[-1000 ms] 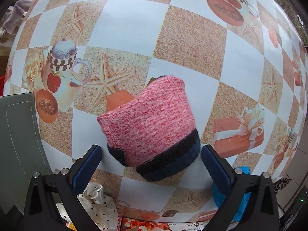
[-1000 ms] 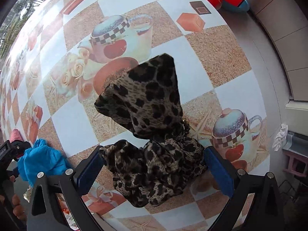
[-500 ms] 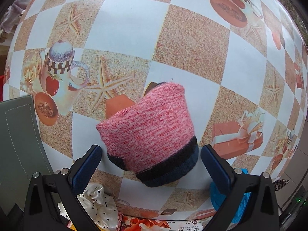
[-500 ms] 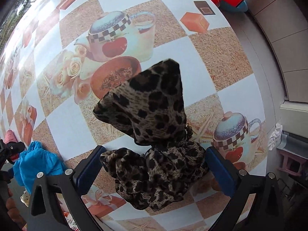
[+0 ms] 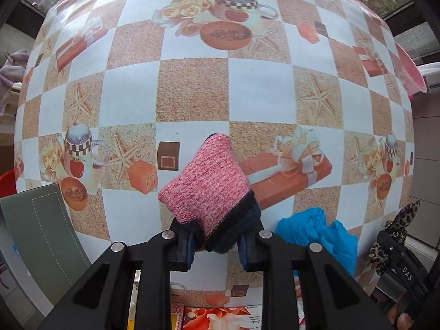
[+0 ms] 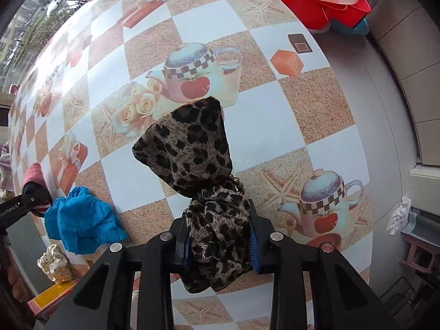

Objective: Organize soft objects
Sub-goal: 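Grasp the pink knit sock with the left tool while the right tool grasps the leopard-print scarf, then lift the pink sock and leopard scarf and carry both toward the white box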

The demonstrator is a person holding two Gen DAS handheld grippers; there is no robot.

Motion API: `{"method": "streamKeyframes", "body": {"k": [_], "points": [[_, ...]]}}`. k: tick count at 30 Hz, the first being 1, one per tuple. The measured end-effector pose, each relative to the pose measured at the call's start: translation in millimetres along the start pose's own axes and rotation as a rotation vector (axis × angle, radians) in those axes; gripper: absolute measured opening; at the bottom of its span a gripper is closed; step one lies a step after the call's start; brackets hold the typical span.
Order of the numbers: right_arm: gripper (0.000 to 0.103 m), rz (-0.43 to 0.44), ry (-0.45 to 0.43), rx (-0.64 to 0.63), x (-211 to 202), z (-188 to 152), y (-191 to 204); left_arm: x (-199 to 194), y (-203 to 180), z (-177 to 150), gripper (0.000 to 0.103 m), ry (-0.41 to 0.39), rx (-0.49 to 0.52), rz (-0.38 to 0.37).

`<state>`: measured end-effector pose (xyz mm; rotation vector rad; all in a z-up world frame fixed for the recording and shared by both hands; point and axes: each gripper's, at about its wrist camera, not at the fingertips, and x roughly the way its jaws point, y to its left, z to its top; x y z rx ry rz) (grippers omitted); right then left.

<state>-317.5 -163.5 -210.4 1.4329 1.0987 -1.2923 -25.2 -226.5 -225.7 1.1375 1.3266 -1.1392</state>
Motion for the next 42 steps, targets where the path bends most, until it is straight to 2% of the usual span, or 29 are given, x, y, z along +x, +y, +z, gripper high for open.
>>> {"method": "streamKeyframes", "body": {"k": [11, 14, 21, 34, 42], "points": [[0.033, 0.127, -0.005, -0.015, -33, -25, 24, -52, -12, -41, 0.027, -0.096, 0.124, -0.047], [0.033, 0.141, -0.014, -0.028, -38, -34, 36, -64, -9, -47, 0.027, -0.113, 0.131, -0.058], [0.033, 0.174, -0.025, -0.048, -42, -66, 52, -92, -13, -89, 0.027, -0.153, 0.181, -0.089], [0.033, 0.213, -0.027, -0.058, -76, -140, 85, -142, 22, -161, 0.027, -0.209, 0.231, -0.168], [0.033, 0.23, -0.041, -0.07, -96, -175, 109, -167, 43, -201, 0.027, -0.253, 0.265, -0.181]]}}
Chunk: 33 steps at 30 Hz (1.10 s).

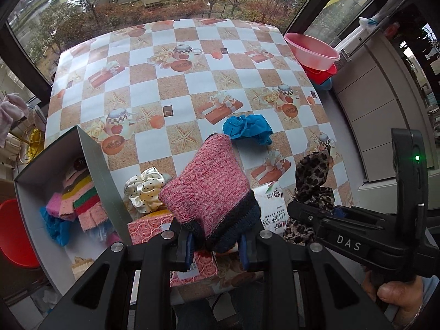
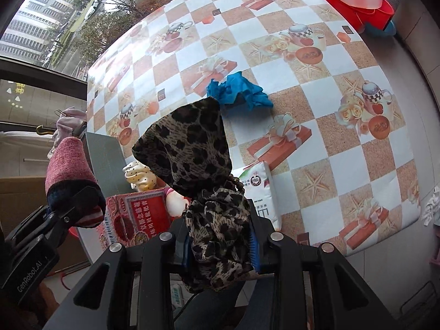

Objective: Organize soft objects
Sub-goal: 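Lift the pink sock and leopard scarf and carry both toward the white box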

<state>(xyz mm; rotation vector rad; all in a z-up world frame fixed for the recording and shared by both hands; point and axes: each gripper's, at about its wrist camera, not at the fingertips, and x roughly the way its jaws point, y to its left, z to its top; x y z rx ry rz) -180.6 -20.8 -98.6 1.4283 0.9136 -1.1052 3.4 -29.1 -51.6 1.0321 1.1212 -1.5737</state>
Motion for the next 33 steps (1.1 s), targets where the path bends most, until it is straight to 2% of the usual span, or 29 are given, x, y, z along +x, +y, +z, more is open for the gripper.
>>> {"method": "streamKeyframes", "body": {"k": [4, 9, 23, 33], "points": [[0.033, 0.012, -0.016, 0.005, -8, -15, 14, -14, 3, -15, 0.027, -0.017, 0.018, -0.013], [0.033, 0.036, -0.037, 0.005, -18, -31, 33, -31, 18, -34, 0.027, -0.054, 0.023, 0.016], [0.033, 0.04, -0.078, -0.149, -24, -59, 117, -50, 115, -74, 0.027, -0.081, -0.15, 0.058], [0.033, 0.038, -0.092, -0.277, -17, -74, 176, -69, 163, -94, 0.027, -0.129, -0.24, 0.084]]}}
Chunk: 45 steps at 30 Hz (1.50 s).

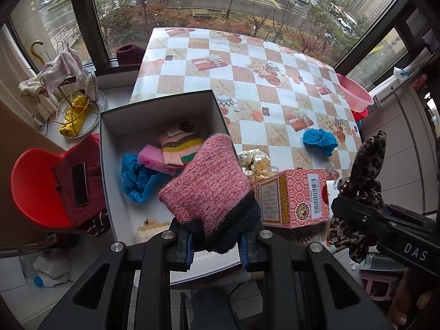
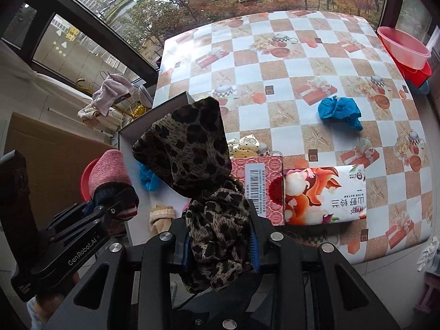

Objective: Organize soft objects
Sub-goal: 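Lift the pink sock and leopard scarf and carry both toward the white box, then hold the pink sock and leopard scarf above the white box with both tools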

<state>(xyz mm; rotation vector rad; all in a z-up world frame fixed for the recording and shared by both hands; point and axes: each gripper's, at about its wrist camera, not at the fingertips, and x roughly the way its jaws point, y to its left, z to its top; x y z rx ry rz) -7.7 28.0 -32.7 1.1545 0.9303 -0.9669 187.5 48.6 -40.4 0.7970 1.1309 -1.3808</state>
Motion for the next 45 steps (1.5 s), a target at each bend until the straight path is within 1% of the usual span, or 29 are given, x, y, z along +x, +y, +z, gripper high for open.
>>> {"method": "streamKeyframes", "body": {"k": [7, 13, 38, 45], "points": [[0.033, -0.007, 0.039, -0.101, 12, -1, 35, -3, 23, -6, 0.027, -0.009, -0.054, 0.002], [0.033, -0.012, 0.065, -0.129, 19, -2, 46, 1, 33, -10, 0.027, 0.002, -0.077, -0.002], [0.033, -0.017, 0.095, -0.128, 25, -5, 47, 2, 34, -12, 0.027, 0.004, -0.078, -0.017], [0.033, -0.008, 0.115, -0.11, 31, -3, 46, 9, 45, -18, 0.027, 0.013, -0.115, -0.019]]}}
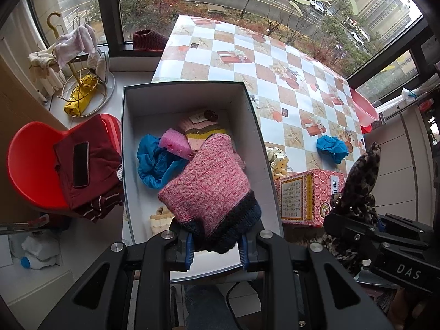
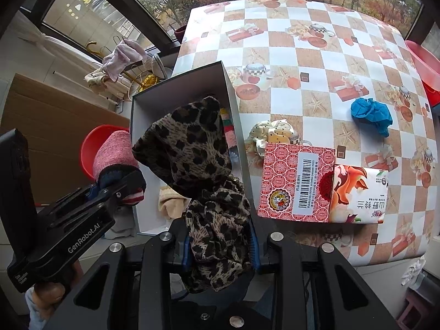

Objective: Organize soft objects
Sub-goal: 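Hold the pink sock and leopard scarf above the white box with both tools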

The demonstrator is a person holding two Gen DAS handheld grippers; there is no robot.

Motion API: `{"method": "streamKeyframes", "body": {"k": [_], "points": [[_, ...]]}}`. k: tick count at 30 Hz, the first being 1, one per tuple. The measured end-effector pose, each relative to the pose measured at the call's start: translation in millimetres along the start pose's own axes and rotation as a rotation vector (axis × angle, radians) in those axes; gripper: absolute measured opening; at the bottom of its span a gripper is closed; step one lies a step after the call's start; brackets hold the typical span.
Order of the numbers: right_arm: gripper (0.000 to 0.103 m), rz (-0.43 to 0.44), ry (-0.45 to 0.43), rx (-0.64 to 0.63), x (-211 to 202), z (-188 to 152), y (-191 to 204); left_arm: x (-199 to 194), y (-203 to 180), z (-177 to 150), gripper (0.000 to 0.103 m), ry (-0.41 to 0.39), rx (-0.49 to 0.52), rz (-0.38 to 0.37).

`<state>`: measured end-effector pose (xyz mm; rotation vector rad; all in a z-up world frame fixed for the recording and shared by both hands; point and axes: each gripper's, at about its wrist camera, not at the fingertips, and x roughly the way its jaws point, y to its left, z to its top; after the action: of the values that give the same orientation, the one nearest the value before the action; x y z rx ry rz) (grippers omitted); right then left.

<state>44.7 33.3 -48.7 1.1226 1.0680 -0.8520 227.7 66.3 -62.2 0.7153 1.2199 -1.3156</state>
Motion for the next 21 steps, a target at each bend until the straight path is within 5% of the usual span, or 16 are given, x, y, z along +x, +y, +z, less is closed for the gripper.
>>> {"method": "streamKeyframes", "body": {"k": [21], "points": [[0.033, 0.009, 0.098, -0.078, 41, 13, 28, 31, 27, -13, 0.027, 0.102, -0.044, 0.043]]}}
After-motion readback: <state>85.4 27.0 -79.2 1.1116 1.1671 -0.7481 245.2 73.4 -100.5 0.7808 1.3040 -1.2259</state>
